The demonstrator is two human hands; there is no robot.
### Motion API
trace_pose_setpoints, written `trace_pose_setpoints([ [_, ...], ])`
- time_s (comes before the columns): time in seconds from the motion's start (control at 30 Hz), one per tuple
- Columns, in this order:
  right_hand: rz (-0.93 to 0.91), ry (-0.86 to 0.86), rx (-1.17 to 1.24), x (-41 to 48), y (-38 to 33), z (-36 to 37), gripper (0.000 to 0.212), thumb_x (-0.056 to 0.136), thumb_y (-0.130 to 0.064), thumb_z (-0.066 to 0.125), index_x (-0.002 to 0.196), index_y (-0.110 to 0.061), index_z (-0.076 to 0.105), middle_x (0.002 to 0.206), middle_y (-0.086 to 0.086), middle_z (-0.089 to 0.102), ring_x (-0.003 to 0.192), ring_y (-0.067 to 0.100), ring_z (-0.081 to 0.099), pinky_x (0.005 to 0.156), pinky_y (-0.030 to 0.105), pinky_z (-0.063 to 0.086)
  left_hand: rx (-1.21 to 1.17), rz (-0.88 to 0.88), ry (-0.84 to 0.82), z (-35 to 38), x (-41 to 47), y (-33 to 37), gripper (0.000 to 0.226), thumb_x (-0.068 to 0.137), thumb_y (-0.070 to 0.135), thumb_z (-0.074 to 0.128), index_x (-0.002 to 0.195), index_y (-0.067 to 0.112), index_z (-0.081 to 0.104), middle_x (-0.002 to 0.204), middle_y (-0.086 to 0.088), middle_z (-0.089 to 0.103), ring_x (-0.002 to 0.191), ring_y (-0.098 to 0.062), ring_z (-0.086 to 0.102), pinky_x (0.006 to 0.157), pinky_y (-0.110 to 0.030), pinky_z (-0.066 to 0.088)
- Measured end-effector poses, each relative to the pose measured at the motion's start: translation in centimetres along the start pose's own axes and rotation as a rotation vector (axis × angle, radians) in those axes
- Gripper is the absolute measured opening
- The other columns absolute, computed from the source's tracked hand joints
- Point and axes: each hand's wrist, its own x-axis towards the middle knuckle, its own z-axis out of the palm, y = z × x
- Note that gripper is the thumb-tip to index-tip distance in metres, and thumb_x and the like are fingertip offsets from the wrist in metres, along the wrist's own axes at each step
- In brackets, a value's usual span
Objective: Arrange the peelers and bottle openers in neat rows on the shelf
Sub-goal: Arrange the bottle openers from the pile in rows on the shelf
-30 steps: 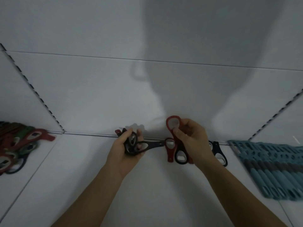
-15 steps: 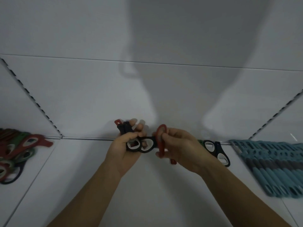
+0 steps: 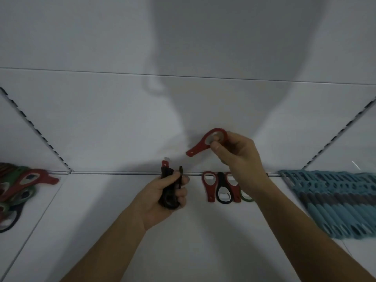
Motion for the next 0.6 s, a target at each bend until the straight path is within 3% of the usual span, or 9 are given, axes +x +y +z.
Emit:
trace_pose_setpoints([
  [0.07, -0.013, 0.002, -0.082, -0.7, 1.1, -0.9, 0.008, 0.095, -0.011, 0.068, 0.099, -0.013, 0.075, 0.080, -0.004, 0.071, 0.069, 0.013, 0.063, 0.065, 0.028, 0.053, 0.003, 0.024, 0.010, -0.7, -0.2, 0.1, 0.024, 0.090, 0.008, 0.064, 0.113, 0.011, 0.058, 0.089, -0.012, 0.063, 0.059, -0.021, 0.053, 0.053, -0.034, 0.050],
  [0.13, -0.110, -0.003, -0.412, -2.0, 2.7, -0.7, 0.004, 0.092, -0.020, 0.073, 0.093, -0.022, 0.076, 0.084, -0.005, 0.071, 0.072, 0.013, 0.066, 0.069, 0.031, 0.056, 0.005, 0.014, 0.014, -1.1, -0.1, 0.1, 0.030, 0.080, 0.003, 0.071, 0.107, 0.013, 0.064, 0.080, -0.010, 0.056, 0.060, -0.021, 0.051, 0.051, -0.032, 0.045],
  [0.2, -0.240, -0.044, -0.621, -3.4, 4.0, 0.0, 0.011, 0.087, -0.013, 0.078, 0.090, -0.024, 0.080, 0.085, -0.005, 0.068, 0.069, 0.009, 0.063, 0.068, 0.022, 0.052, 0.112, 0.024, 0.065, -1.0, 0.1, 0.2, 0.021, 0.080, 0.013, 0.076, 0.096, 0.016, 0.062, 0.070, -0.004, 0.045, 0.056, -0.016, 0.043, 0.044, -0.026, 0.035],
  [0.27, -0.324, -0.122, -0.682, -4.3, 5.2, 0.6, 0.025, 0.077, 0.003, 0.080, 0.088, -0.020, 0.082, 0.091, -0.003, 0.066, 0.068, 0.010, 0.062, 0.068, 0.015, 0.050, 0.539, 0.181, 0.247, -1.1, 0.6, 0.1, 0.016, 0.092, 0.026, 0.073, 0.088, 0.019, 0.059, 0.066, -0.001, 0.045, 0.052, -0.013, 0.041, 0.043, -0.027, 0.032],
  [0.33, -0.354, -0.197, -0.774, -4.9, 5.9, 1.2, 0.027, 0.069, 0.008, 0.080, 0.086, -0.013, 0.080, 0.096, 0.004, 0.067, 0.074, 0.018, 0.067, 0.071, 0.024, 0.056, 1.108, 0.471, 0.435, -1.7, 1.0, -0.2, 0.007, 0.096, 0.027, 0.069, 0.091, 0.025, 0.065, 0.069, 0.008, 0.057, 0.055, -0.009, 0.052, 0.053, -0.024, 0.043],
  [0.37, -0.342, -0.229, -0.827, -5.1, 6.2, 1.4, 0.028, 0.068, 0.009, 0.080, 0.089, -0.011, 0.080, 0.100, 0.007, 0.069, 0.080, 0.023, 0.069, 0.074, 0.027, 0.058, 1.313, 0.613, 0.445, -2.1, 1.1, -0.3, 0.003, 0.096, 0.026, 0.069, 0.097, 0.029, 0.068, 0.072, 0.014, 0.063, 0.061, -0.006, 0.059, 0.059, -0.017, 0.045],
  [0.4, -0.317, -0.254, -0.868, -5.3, 6.4, 1.5, 0.032, 0.069, 0.009, 0.080, 0.095, -0.008, 0.080, 0.105, 0.008, 0.069, 0.087, 0.026, 0.070, 0.078, 0.029, 0.059, 1.447, 0.703, 0.411, -2.4, 1.2, -0.5, 0.007, 0.095, 0.025, 0.070, 0.100, 0.030, 0.070, 0.075, 0.016, 0.065, 0.067, -0.003, 0.062, 0.061, -0.013, 0.045],
  [0.47, -0.263, -0.258, -0.900, -5.6, 6.4, 1.3, 0.040, 0.073, 0.010, 0.073, 0.109, -0.007, 0.077, 0.112, 0.009, 0.070, 0.098, 0.029, 0.068, 0.083, 0.034, 0.058, 1.579, 0.751, 0.310, -2.6, 1.4, -0.7, 0.014, 0.090, 0.033, 0.074, 0.101, 0.026, 0.069, 0.079, 0.016, 0.063, 0.073, -0.004, 0.061, 0.065, -0.019, 0.048],
  [0.6, -0.208, -0.078, -0.885, -6.6, 6.4, -1.8, 0.034, 0.075, 0.003, 0.077, 0.106, -0.011, 0.077, 0.107, 0.005, 0.070, 0.097, 0.027, 0.065, 0.084, 0.035, 0.055, 1.850, 0.701, 0.218, -2.5, 2.3, -1.8, 0.055, 0.080, 0.069, 0.066, 0.120, 0.031, 0.065, 0.109, 0.023, 0.049, 0.088, -0.001, 0.057, 0.076, -0.022, 0.049],
])
